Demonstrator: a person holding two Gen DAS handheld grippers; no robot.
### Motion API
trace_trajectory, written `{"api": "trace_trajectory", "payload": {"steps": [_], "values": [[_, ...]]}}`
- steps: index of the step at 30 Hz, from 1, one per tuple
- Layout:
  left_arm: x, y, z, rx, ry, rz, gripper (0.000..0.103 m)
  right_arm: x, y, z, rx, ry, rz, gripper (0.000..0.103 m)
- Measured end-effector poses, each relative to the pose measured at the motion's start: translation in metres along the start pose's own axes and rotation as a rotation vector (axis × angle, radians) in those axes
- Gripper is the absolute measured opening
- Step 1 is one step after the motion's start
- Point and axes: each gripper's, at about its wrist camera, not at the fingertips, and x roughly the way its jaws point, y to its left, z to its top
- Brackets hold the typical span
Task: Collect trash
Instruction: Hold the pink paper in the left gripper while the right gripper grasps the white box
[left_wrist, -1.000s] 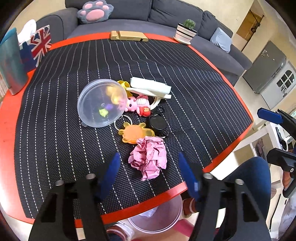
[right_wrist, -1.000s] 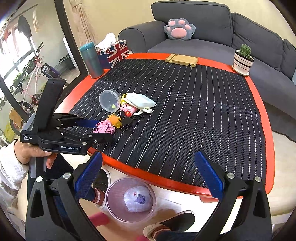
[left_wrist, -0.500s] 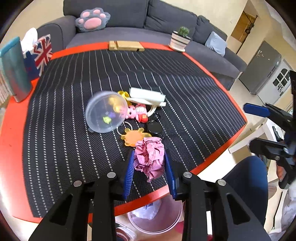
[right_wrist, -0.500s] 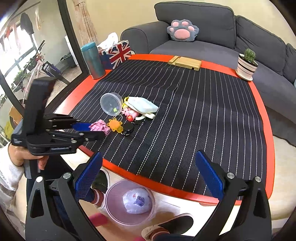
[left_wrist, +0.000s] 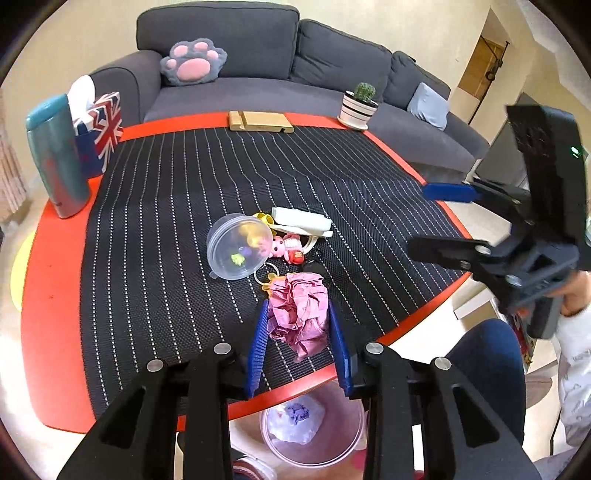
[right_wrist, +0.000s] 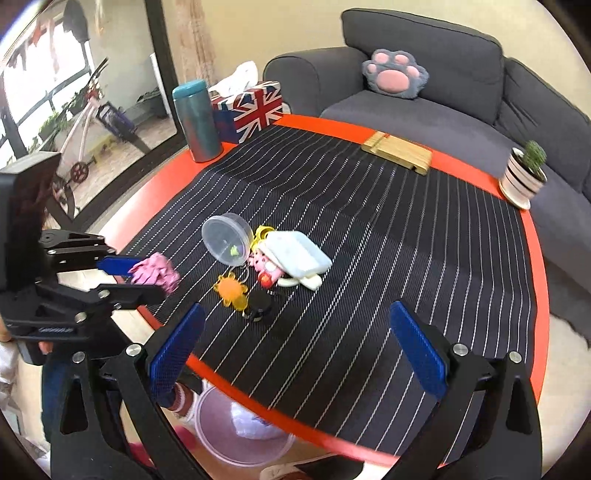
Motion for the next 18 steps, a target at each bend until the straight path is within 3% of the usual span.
{"api": "trace_trajectory", "payload": {"steps": [10,12,18], "values": [[-0.005,0.013,-0.004,-0.028,-0.01,-0.001,0.031,0.049,0.009,0.024,-0.125,0.077,-0.008,0.096],[-0.006,0.016,-0.005,-0.034,-0.011,0.001,0.031,0.06,0.012,0.026,-0.158,0.104,-0.008,0.083],[-0.007,0.023,-0.008,-0.049,-0.012,0.003,0.031,0.078,0.018,0.03,-0.22,0.139,-0.021,0.064]]}}
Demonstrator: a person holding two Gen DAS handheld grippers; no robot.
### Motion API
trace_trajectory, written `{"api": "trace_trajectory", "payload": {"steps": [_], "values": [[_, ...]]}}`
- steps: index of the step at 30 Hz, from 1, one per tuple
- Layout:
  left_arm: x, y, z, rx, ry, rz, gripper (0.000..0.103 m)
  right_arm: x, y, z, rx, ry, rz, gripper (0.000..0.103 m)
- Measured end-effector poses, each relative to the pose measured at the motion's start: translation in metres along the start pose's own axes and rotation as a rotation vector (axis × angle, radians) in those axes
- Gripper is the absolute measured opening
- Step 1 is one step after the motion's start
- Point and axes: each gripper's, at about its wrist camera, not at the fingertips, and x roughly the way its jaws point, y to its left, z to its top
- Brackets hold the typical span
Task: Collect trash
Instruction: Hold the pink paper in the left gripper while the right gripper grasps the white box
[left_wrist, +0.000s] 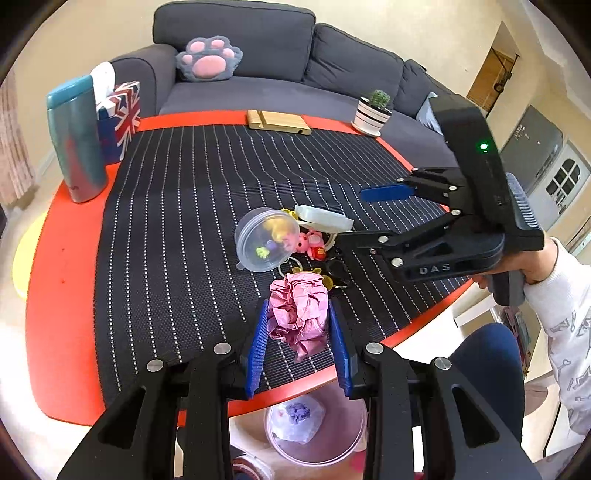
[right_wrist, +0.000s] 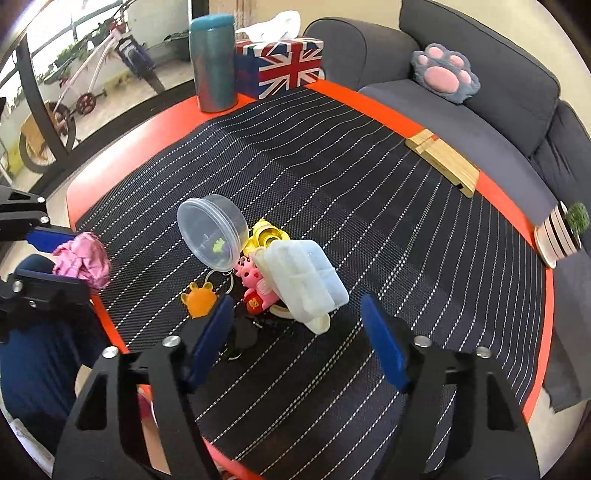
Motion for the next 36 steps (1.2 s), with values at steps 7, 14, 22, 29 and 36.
{"api": "trace_trajectory", "payload": {"steps": [7,14,22,29,36], "values": [[-0.001,0.005,-0.002,-0.012,0.0,0.0,0.031,0.011,0.001,0.001,-0.026,0.03,0.003,0.036],[-0.001,0.004,-0.001,-0.01,-0.001,-0.003,0.031,0.015,0.001,0.001,-0.03,0.042,0.004,0.013],[0.0,0.003,0.0,-0.01,-0.004,-0.006,0.031,0.007,-0.004,-0.001,0.003,0.011,-0.007,0.006],[-0.001,-0.003,0.002,0.012,-0.009,-0.009,0.031,-0.022,-0.009,-0.005,0.071,-0.057,0.009,0.002],[-0.006,-0.015,0.004,0.043,-0.015,-0.012,0.031,-0.059,-0.006,-0.024,0.142,-0.113,0.049,0.002]]}}
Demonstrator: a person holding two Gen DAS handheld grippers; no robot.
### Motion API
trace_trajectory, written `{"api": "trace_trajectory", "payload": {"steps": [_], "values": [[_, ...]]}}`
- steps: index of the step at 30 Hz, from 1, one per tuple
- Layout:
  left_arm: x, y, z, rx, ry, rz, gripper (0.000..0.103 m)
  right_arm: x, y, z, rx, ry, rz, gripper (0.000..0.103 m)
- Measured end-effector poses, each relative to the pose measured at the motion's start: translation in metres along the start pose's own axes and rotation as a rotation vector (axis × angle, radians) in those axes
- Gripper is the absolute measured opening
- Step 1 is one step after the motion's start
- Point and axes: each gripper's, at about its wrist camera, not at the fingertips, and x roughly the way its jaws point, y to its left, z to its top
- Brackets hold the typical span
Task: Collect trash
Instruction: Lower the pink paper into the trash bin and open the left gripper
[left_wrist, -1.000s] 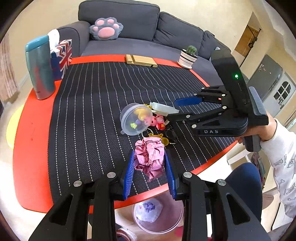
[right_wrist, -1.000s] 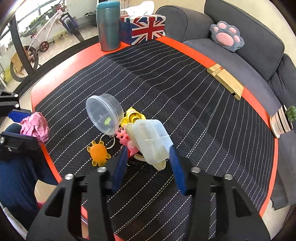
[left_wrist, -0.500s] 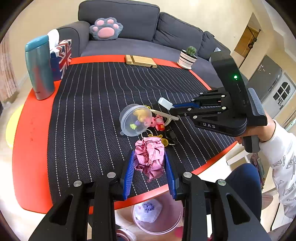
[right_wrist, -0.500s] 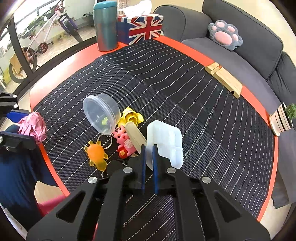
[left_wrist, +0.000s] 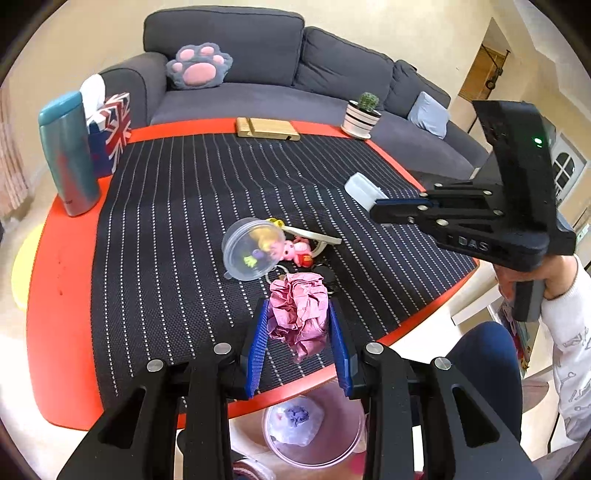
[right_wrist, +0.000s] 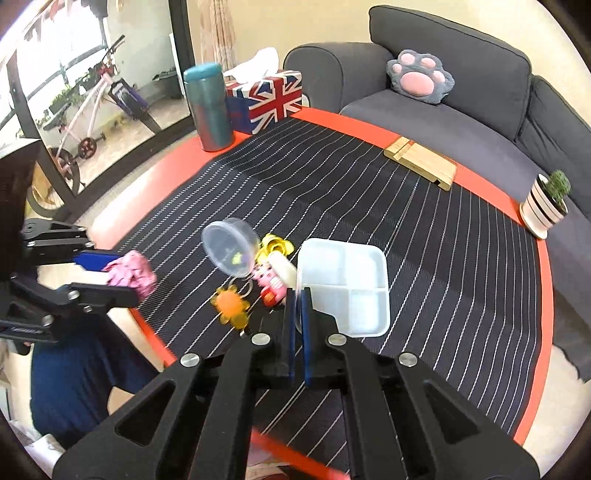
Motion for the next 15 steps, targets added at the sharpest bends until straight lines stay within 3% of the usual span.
{"api": "trace_trajectory", "payload": {"steps": [15], "values": [[-0.029,-0.052,-0.025,0.124,-0.002,-0.015,0.031,-0.082,0.037,-0.057,0.022,-0.105,0.042,0.002]]}}
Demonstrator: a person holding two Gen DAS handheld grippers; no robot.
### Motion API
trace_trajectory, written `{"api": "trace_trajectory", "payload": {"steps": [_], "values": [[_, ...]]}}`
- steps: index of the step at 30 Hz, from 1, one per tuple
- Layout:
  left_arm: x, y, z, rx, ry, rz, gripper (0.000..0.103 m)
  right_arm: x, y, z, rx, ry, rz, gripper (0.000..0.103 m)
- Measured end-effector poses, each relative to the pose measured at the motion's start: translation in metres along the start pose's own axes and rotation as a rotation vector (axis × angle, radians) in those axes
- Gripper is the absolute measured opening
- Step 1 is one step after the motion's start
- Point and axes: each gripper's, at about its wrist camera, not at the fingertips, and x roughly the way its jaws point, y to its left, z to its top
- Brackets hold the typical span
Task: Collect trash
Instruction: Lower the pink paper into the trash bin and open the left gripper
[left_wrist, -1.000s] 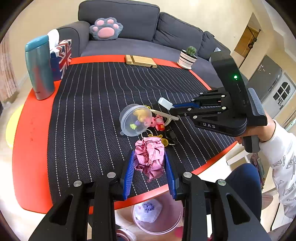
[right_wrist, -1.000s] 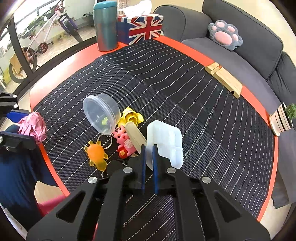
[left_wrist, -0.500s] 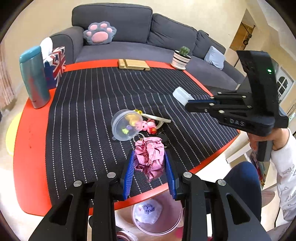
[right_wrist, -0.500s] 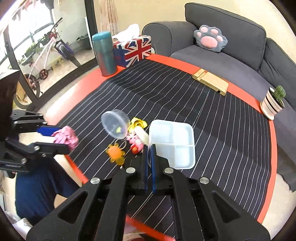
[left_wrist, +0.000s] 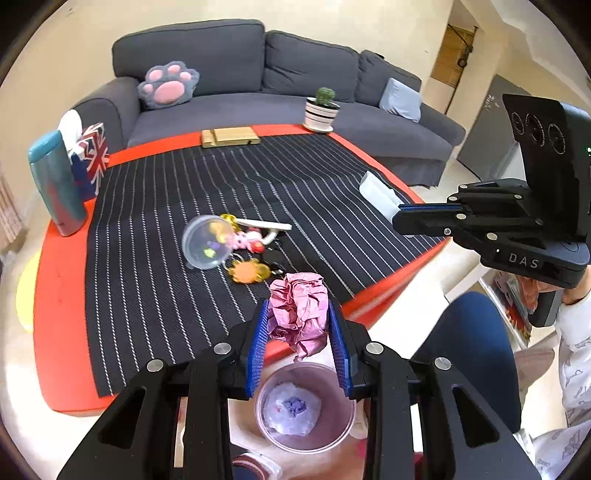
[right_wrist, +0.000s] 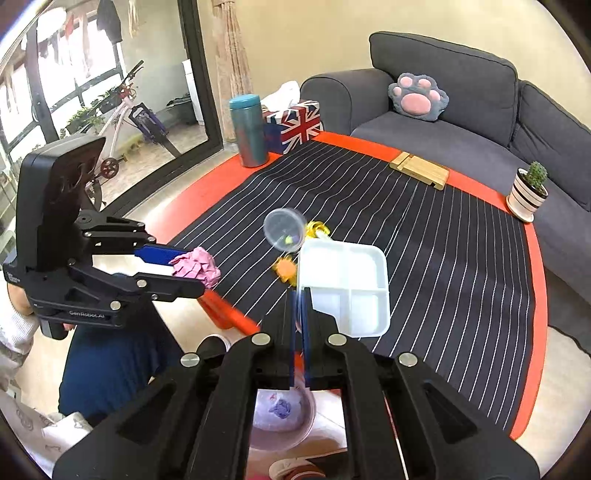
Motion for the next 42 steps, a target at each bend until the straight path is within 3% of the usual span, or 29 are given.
{"api": "trace_trajectory", "payload": {"steps": [18,19,21,22,23,42], "values": [[-0.005,-0.051,-0.048,0.073,0.053,-0.054,0.034,-0.038,0.03,-0.056,0.037,-0.021,0.013,0.002],[-0.006,-0.052,-0.049,0.075,0.052,-0.053,0.04,-0.039,0.031,-0.057,0.038,-0.023,0.013,0.002],[-0.008,-0.051,-0.049,0.072,0.036,-0.046,0.069,-0.041,0.032,-0.059,0.041,-0.029,0.014,0.002],[-0.011,-0.049,-0.048,0.055,0.009,-0.044,0.088,-0.042,0.032,-0.058,0.042,-0.031,0.014,0.002],[-0.012,-0.048,-0.047,0.045,-0.005,-0.043,0.091,-0.043,0.032,-0.059,0.043,-0.033,0.015,0.002],[-0.029,-0.034,-0.046,-0.019,-0.058,-0.001,0.095,-0.041,0.04,-0.066,0.039,-0.018,0.038,0.002]]}}
